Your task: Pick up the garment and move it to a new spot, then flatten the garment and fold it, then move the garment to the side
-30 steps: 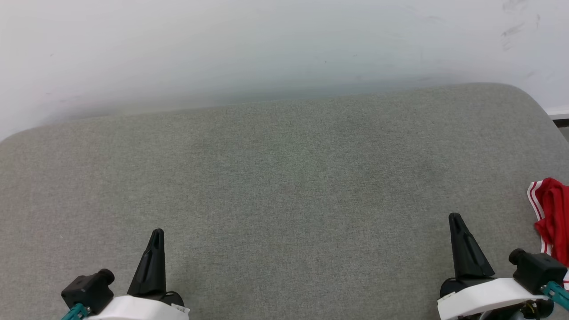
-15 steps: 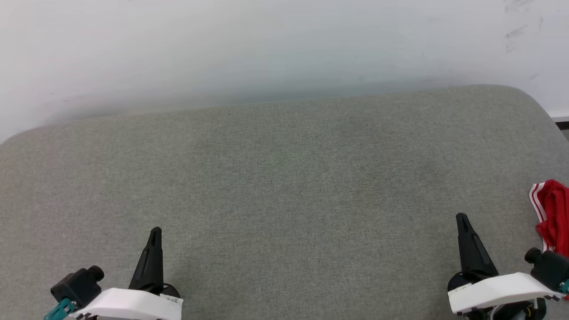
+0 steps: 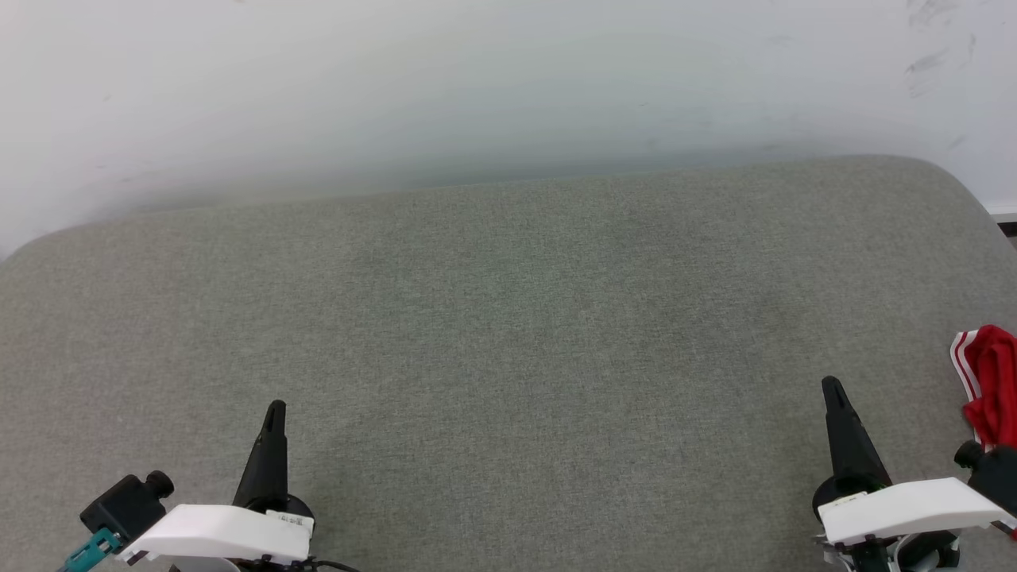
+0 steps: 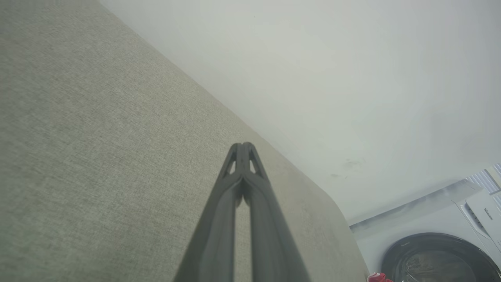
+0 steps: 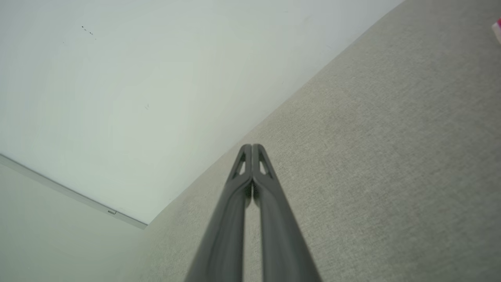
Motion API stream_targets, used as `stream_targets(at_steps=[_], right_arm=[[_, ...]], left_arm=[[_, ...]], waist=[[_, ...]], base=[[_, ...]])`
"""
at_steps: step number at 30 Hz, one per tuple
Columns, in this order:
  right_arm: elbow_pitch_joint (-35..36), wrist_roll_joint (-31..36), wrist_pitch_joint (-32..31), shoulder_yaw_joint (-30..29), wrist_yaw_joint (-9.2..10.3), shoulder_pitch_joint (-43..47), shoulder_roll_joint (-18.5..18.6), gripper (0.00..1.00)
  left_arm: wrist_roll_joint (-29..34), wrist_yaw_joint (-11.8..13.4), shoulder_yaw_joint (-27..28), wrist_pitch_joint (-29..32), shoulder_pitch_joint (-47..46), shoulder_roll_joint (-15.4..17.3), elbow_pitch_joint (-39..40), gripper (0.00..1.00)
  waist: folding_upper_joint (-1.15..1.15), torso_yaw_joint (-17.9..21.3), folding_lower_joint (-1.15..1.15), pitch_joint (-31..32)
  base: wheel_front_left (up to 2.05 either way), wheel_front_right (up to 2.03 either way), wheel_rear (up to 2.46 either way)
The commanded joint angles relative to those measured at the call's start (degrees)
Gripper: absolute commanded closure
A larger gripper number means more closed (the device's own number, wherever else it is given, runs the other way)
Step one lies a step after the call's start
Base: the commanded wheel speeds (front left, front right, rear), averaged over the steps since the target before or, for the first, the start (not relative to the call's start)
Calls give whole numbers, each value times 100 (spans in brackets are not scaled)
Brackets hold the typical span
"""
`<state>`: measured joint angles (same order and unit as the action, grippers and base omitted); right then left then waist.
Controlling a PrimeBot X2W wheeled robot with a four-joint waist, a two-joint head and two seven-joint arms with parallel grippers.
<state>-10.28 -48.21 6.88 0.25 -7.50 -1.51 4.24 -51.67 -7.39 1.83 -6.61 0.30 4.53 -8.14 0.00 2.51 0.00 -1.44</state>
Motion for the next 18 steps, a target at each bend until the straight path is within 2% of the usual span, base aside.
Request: stream_targets(at_steps=[1, 18], right_arm=[[37, -237, -50, -31, 0, -165, 50, 100], [-62, -1360, -325, -122, 0, -245, 61, 100]], left_arm=[[-204, -5, 25, 55, -156, 32, 29, 100], [-1229, -8, 91, 337, -288, 19, -123, 100]], waist=[[0, -6, 0, 3], [0, -53, 0, 26]], base=[[0, 0, 0], [0, 0, 0]])
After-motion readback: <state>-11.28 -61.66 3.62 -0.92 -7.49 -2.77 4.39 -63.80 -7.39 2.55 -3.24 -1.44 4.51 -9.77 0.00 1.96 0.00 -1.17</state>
